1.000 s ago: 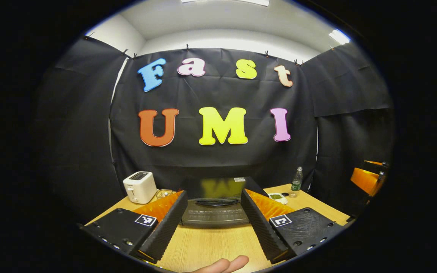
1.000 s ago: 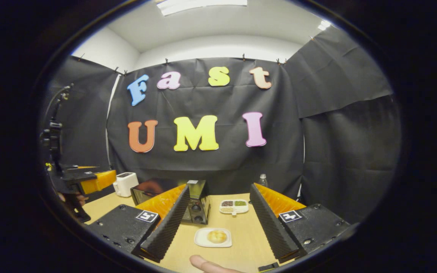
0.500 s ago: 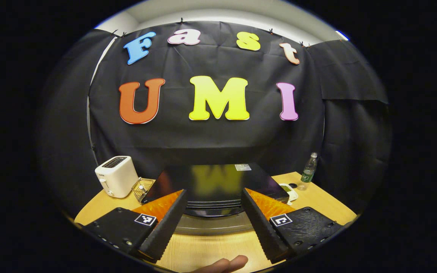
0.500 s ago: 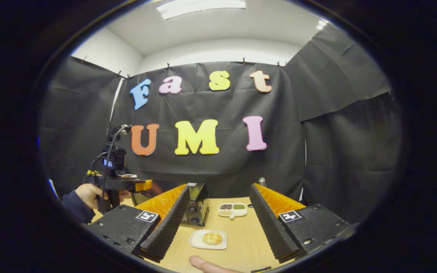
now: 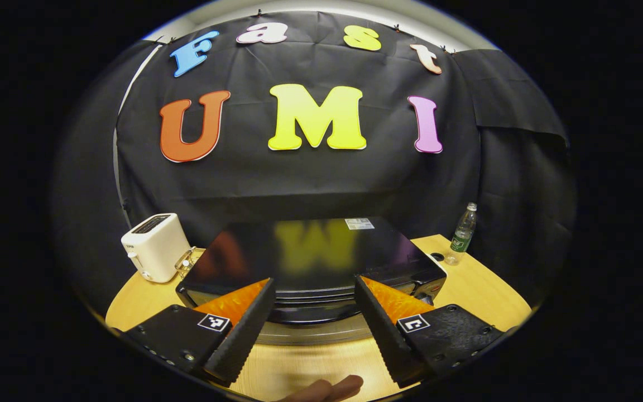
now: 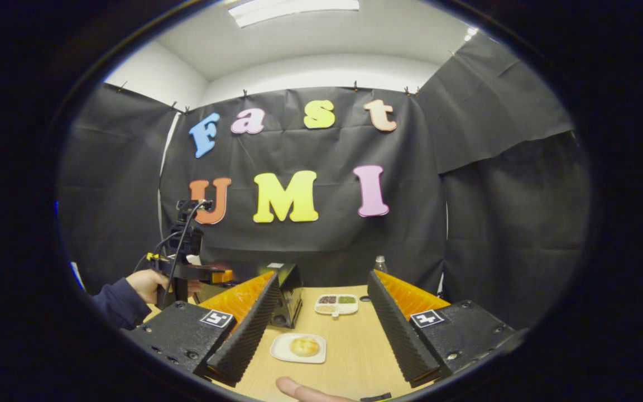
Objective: Open the electric oven with the left hand, put the food in, and close the electric oven.
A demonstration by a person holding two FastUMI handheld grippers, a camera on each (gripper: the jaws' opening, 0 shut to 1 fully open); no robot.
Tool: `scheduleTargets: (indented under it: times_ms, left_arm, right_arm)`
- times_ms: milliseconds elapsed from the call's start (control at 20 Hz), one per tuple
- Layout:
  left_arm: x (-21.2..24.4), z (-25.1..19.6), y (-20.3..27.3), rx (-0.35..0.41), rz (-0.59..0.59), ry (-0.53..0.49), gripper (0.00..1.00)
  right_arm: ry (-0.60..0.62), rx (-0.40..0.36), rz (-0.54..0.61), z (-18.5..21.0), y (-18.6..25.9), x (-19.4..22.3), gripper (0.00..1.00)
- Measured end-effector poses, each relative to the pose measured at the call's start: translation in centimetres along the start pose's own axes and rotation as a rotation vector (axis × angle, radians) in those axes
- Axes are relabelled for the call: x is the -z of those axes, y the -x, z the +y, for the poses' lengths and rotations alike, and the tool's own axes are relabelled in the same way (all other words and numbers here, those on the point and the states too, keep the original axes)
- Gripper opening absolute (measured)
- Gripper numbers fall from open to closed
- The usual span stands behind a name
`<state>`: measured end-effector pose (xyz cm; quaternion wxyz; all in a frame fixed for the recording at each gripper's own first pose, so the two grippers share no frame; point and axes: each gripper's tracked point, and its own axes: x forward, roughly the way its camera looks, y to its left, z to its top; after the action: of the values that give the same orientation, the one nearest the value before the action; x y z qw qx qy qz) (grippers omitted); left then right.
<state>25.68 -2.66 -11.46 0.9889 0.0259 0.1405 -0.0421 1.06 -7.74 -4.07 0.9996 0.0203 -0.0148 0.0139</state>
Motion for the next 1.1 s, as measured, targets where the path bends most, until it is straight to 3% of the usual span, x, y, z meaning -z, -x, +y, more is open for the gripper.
scheduleTargets:
  times_ms: [50, 100, 250, 300, 350, 1100]
  left_arm:
    - [0.6, 0.1, -0.2, -0.009, 0.029, 0.000, 0.83]
    - [1.4, 0.3, -0.5, -0.021, 0.053, -0.001, 0.93]
    - [1.8, 0.6, -0.5, -0.041, 0.071, 0.007, 0.99]
    - [1.8, 0.5, -0.2, -0.041, 0.073, 0.014, 0.90]
    - [1.9, 0.4, 0.0, -0.041, 0.083, 0.011, 0.99]
    - [8.3, -0.6, 7.6, -0.074, 0.043, 0.013, 0.99]
  right_arm:
    - [0.001, 0.000, 0.004, -0.1, 0.1, 0.1, 1.00]
    - [0.000, -0.003, 0.007, -0.2, 0.3, 0.3, 1.00]
    - [0.000, -0.007, 0.010, -0.4, 0.9, 0.4, 1.00]
    - [-0.001, -0.005, 0.008, -0.6, 1.0, 0.5, 1.00]
    - [-0.002, -0.001, 0.009, -0.9, 1.1, 0.5, 1.00]
    - [-0.021, -0.008, 0.076, -0.4, 2.3, 2.9, 1.00]
